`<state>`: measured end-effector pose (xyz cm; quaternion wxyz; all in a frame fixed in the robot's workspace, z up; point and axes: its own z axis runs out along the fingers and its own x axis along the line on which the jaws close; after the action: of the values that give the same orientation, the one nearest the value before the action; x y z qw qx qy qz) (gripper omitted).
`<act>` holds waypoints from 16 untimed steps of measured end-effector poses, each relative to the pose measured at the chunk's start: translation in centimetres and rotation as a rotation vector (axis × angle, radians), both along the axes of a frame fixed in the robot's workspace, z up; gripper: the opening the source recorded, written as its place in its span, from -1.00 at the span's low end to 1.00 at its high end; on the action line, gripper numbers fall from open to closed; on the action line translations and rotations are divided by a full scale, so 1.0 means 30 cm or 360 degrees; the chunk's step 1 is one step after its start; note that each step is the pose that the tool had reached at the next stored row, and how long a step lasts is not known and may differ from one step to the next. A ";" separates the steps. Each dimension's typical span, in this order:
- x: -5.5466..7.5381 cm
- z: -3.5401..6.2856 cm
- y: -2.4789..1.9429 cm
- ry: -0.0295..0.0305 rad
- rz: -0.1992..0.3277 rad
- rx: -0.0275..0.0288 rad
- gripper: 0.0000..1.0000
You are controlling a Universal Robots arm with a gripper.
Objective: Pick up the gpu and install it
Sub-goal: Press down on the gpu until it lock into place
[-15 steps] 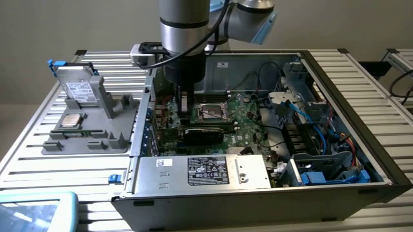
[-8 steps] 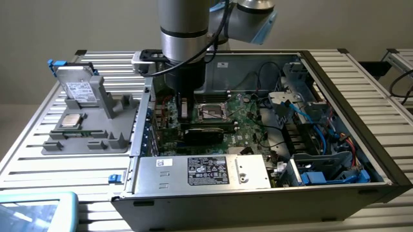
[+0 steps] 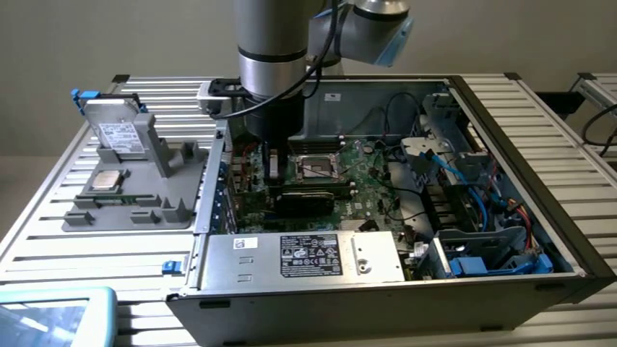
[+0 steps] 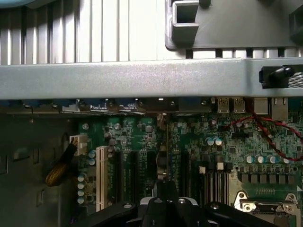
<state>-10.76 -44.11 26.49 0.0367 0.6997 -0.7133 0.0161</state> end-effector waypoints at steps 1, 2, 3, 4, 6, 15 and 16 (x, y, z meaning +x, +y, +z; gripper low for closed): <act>0.000 -0.005 0.000 -0.00008 0.0000 -0.00008 -0.79; -0.001 -0.009 0.000 -0.00015 0.0000 -0.00003 -0.79; -0.001 -0.008 0.000 -0.00019 0.0000 0.00005 -0.79; -0.001 0.000 0.001 -0.00028 0.0000 0.00029 -0.79; 0.014 0.031 0.001 -0.00031 -0.0001 0.00026 -0.79; 0.128 0.036 -0.007 -0.00007 0.0000 0.00049 -0.79; 0.128 0.030 -0.007 -0.00009 0.0000 0.00061 -0.79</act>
<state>-6.91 -44.33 27.38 0.0352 0.6997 -0.7134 0.0149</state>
